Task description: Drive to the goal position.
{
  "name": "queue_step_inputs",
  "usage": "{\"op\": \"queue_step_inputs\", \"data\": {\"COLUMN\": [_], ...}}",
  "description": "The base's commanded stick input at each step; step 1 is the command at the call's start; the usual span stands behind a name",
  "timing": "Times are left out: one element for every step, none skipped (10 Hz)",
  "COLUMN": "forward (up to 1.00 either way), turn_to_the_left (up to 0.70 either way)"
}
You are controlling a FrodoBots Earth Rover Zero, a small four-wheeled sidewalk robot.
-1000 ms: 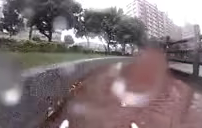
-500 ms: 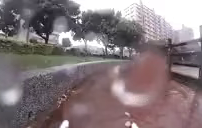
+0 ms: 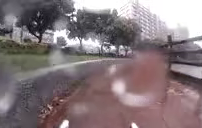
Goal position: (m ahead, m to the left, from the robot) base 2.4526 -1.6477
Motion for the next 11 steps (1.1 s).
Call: {"op": "queue_step_inputs", "data": {"forward": [0.7,0.7,0.7,0.7,0.7,0.7,0.7,0.7,0.7,0.7,0.7], "turn_to_the_left": [0.0,-0.07,-0.17,-0.27,-0.27,-0.25,0.0,0.0,-0.11,-0.27,-0.25]}}
